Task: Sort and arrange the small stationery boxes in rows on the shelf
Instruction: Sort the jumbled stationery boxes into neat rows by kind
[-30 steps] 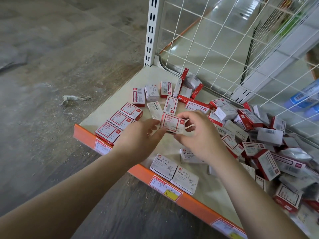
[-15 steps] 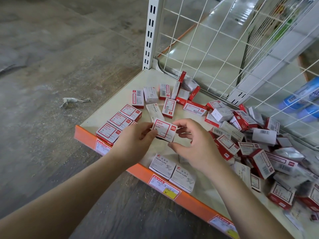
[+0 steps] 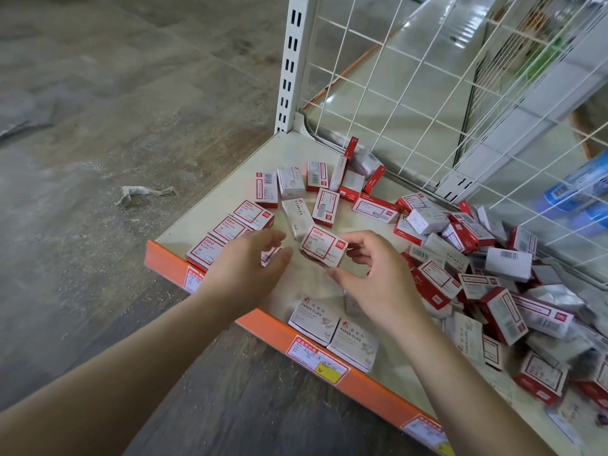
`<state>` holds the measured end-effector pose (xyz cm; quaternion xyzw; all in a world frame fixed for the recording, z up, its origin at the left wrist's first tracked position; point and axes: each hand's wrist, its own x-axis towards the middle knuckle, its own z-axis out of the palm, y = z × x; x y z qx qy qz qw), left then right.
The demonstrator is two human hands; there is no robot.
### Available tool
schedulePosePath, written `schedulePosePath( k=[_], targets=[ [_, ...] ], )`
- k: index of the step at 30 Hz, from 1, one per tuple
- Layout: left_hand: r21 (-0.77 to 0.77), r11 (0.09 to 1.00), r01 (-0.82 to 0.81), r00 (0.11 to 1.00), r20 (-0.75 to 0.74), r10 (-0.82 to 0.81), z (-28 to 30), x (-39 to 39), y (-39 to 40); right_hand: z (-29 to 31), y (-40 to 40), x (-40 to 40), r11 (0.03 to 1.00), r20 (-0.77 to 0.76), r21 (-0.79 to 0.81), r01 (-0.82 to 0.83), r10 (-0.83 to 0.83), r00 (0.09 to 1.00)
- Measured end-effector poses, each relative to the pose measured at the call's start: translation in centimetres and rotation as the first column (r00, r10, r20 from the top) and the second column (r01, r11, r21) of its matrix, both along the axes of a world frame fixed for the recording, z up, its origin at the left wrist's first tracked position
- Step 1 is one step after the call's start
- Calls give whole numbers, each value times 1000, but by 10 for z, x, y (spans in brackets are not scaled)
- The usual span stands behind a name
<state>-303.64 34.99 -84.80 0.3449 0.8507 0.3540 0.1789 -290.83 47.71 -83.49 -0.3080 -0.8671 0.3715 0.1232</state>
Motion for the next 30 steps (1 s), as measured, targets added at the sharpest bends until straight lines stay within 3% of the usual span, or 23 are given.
schedulePosePath(
  k=[7,10,16,21,30],
  targets=[
    [-210,975,66,956,-265,-122,-9,-13,-5,-15,10,-10,998,82,-10,64,-63,995],
    [-287,957,49,940,-310,-141,-10,-17,-8,-20,9,-20,995,65,-48,83,-80,995],
    [-291,954,77,939,-301,-168,-11,-23,-13,-26,7,-46,987,22,-121,106,-104,994],
    [-278,952,131,940,-270,-209,-9,-33,-12,-34,5,-60,990,56,-128,52,-45,997],
    [-264,952,156,941,-252,-224,-9,-38,-10,-33,1,-63,982,83,-165,94,-81,993]
  ],
)
